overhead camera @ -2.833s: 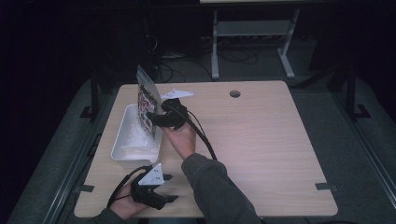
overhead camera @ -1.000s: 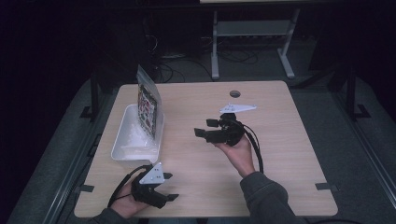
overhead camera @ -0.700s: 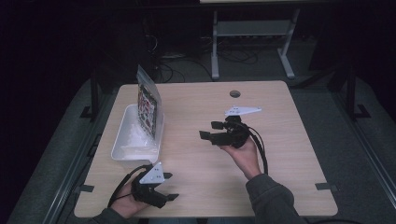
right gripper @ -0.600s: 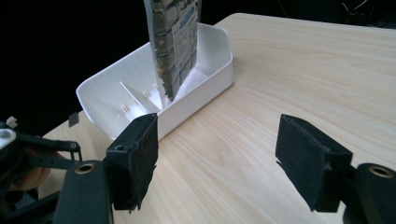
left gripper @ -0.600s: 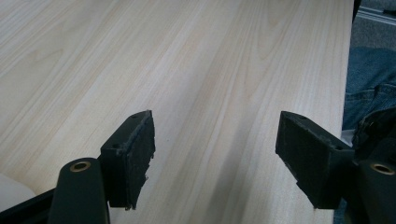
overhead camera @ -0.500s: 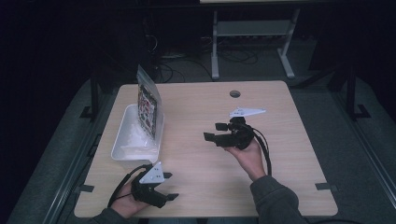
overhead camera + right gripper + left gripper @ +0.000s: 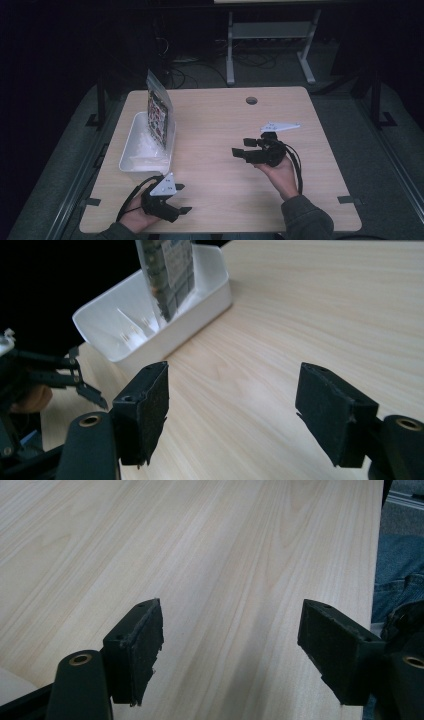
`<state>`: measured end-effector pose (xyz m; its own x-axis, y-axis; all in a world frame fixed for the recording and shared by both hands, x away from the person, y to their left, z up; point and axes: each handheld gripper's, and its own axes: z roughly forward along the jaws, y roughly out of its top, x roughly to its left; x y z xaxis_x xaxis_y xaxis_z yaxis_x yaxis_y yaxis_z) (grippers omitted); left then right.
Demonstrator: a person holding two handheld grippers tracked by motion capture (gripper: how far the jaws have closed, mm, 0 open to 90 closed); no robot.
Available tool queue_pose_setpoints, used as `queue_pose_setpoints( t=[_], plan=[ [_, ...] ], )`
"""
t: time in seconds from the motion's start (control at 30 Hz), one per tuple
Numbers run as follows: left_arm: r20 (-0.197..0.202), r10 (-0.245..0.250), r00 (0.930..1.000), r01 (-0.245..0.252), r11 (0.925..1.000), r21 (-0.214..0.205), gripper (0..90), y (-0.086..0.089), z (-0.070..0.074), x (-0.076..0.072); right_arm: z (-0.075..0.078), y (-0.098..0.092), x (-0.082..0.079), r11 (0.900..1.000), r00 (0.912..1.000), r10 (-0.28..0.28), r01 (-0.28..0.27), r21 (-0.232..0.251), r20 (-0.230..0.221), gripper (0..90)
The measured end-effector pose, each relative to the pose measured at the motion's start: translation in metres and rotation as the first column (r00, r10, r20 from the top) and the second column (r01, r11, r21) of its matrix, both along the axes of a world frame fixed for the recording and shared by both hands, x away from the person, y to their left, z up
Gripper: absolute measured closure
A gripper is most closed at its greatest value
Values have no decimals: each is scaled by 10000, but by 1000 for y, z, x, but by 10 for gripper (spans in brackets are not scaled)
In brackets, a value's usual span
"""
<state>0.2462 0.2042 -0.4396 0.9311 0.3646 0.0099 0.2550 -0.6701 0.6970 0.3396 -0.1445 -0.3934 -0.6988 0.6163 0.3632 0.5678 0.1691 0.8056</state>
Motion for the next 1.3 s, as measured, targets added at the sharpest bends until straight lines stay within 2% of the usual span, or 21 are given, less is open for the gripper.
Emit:
queue_pose_setpoints(
  t=[0.23, 0.33, 0.43, 0.73, 0.8, 0.87, 1.0, 1.3],
  plan=[
    [20, 61, 10000, -61, 10000, -27, 251, 0, 0, 0, -6, -17, -7, 9999, 9999, -111, 111, 65, -35, 285],
    [38, 64, 10000, -64, 10000, -8, 249, 0, 0, 1, -7, -23, -9, 9999, 9997, -136, 136, -6, -193, 279],
    [40, 106, 9999, -106, 9999, -41, 248, 0, 0, 1, -9, -28, -13, 9997, 9997, -222, 222, 49, -114, 284],
    [56, 200, 9998, -199, 9996, -181, 245, 1, 1, 2, -14, -41, -20, 9996, 9993, -208, 201, -220, -313, 276],
    [37, 232, 9997, -231, 9995, -205, 245, 2, 1, 2, -15, -45, -23, 9995, 9996, -176, 170, -277, -221, 282],
    [35, 242, 9997, -241, 9995, -209, 242, 2, 1, 3, -17, -48, -27, 9997, 9995, -168, 163, -183, -269, 281],
    [59, 270, 9996, -269, 9994, -213, 239, 2, 1, 3, -23, -55, -33, 9992, 9990, -122, 106, -379, -433, 278],
    [62, 393, 9992, -391, 9989, -249, 238, 2, 2, 3, -40, -70, -49, 9993, 9976, -104, 79, -372, -678, 275]
  ],
)
